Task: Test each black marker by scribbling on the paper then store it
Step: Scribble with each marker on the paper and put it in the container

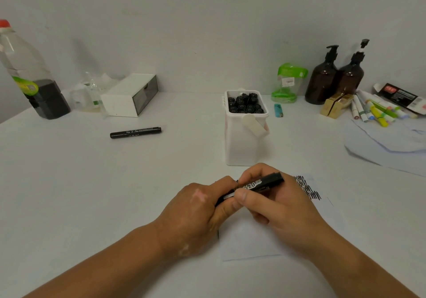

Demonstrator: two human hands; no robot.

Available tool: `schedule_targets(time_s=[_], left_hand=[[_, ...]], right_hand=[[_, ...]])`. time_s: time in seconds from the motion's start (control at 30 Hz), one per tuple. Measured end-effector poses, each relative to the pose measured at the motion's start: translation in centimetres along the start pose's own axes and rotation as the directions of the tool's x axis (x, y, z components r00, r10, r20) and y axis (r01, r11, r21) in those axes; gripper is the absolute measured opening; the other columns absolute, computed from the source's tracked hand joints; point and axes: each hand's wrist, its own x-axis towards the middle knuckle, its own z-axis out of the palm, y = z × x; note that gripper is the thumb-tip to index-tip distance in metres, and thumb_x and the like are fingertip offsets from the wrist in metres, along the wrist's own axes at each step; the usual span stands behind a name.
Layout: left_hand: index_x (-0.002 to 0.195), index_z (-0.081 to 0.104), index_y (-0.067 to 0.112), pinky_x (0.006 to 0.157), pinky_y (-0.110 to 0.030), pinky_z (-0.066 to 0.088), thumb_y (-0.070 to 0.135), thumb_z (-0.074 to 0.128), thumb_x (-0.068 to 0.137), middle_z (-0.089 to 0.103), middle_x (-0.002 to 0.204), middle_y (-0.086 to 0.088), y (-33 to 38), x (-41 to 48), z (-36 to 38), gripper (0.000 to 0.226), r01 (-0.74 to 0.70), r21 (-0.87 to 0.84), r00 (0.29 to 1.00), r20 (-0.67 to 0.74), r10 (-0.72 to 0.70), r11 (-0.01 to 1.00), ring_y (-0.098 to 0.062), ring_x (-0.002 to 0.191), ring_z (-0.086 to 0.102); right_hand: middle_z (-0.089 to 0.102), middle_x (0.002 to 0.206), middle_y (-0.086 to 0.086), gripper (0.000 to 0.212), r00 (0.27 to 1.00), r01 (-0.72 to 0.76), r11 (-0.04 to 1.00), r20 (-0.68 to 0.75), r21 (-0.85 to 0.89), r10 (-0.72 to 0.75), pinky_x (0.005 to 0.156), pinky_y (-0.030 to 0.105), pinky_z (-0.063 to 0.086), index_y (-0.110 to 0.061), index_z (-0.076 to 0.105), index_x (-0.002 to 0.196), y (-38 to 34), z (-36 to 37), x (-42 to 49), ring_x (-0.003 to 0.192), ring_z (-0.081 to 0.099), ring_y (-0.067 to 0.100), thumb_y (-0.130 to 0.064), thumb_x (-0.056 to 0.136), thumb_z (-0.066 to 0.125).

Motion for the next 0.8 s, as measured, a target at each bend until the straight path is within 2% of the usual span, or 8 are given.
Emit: schedule_targets(time_s=[0.13,0.2,0.27,0.33,0.4,0.53,0.6,0.8], left_hand=[[0.101,0.053,0.026,0.055,-0.013,0.032,0.051,0.049,0.097,0.048,0.063,0.016,-0.3,0.0,0.0,0.025,0.025,-0.029,1.0,-0.002,-0.025,0.999,-0.008,0.056,0.046],[0.102,0.054,0.026,0.059,-0.01,0.033,0.054,0.061,0.089,0.054,0.073,0.015,-0.8,0.1,-0.5,0.032,0.051,-0.004,0.999,-0.014,-0.051,0.999,-0.007,0.062,0.047],[0.104,0.057,0.028,0.066,-0.006,0.034,0.057,0.07,0.08,0.056,0.086,0.018,-1.5,0.0,-1.0,0.04,0.069,0.057,0.998,-0.007,-0.069,0.996,0.001,0.073,0.049],[0.111,0.061,0.029,0.075,-0.003,0.033,0.063,0.074,0.073,0.053,0.1,0.022,-2.1,0.0,-1.3,0.052,0.08,0.12,0.996,0.04,-0.085,0.99,0.011,0.086,0.048],[0.12,0.06,0.034,0.085,-0.006,0.036,0.073,0.072,0.068,0.051,0.112,0.024,-2.5,-0.1,-1.3,0.066,0.098,0.161,0.988,0.106,-0.116,0.982,0.011,0.097,0.047],[0.128,0.056,0.038,0.099,-0.021,0.041,0.081,0.065,0.064,0.048,0.123,0.025,-2.7,-0.1,-0.9,0.078,0.101,0.217,0.977,0.164,-0.138,0.971,0.002,0.113,0.046],[0.127,0.057,0.038,0.1,-0.023,0.042,0.082,0.065,0.064,0.048,0.124,0.025,-2.7,-0.2,-0.8,0.077,0.101,0.223,0.976,0.166,-0.14,0.97,0.001,0.114,0.046],[0.126,0.058,0.038,0.101,-0.023,0.041,0.082,0.064,0.064,0.047,0.124,0.026,-2.8,-0.2,-0.8,0.075,0.106,0.221,0.975,0.169,-0.145,0.969,0.001,0.116,0.045]], right_hand=[[0.059,0.052,-0.012,0.015,0.997,0.014,0.997,-0.072,-0.076,-0.019,0.051,0.012,0.04,-0.019,0.068,0.082,0.4,0.1,0.2,0.048,0.052,0.003,-0.029,0.076,0.077],[0.058,0.053,-0.006,0.014,0.986,0.009,0.997,-0.166,-0.071,-0.021,0.048,0.018,0.04,-0.021,0.065,0.074,0.3,-0.5,0.4,0.048,0.051,0.01,-0.031,0.075,0.074],[0.058,0.053,0.005,0.012,0.971,-0.026,0.998,-0.237,0.055,0.039,0.041,0.024,0.037,-0.019,0.063,0.069,0.2,-1.1,0.6,0.046,0.049,0.016,-0.028,0.074,0.07],[0.062,0.055,0.011,0.01,0.971,-0.06,0.991,-0.223,0.12,0.086,0.039,0.026,0.038,-0.016,0.069,0.07,0.1,-1.4,0.6,0.046,0.053,0.019,-0.025,0.075,0.064],[0.067,0.061,0.015,0.018,0.98,-0.089,0.99,-0.165,0.112,0.107,0.041,0.028,0.044,-0.014,0.076,0.077,0.2,-1.3,0.6,0.049,0.059,0.021,-0.023,0.075,0.061],[0.069,0.061,0.009,0.013,0.981,-0.166,0.984,-0.112,-0.06,0.158,0.046,0.027,0.049,-0.018,0.076,0.079,0.8,-0.3,0.5,0.051,0.061,0.019,-0.024,0.07,0.069],[0.068,0.058,0.007,0.012,0.976,-0.189,0.97,-0.137,-0.152,0.168,0.045,0.025,0.048,-0.021,0.074,0.078,1.2,0.0,0.5,0.046,0.058,0.016,-0.025,0.068,0.071],[0.069,0.06,0.012,0.01,0.976,-0.196,0.944,-0.144,-0.267,0.162,0.044,0.024,0.048,-0.025,0.074,0.08,1.6,0.0,0.4,0.043,0.056,0.016,-0.028,0.07,0.07]])
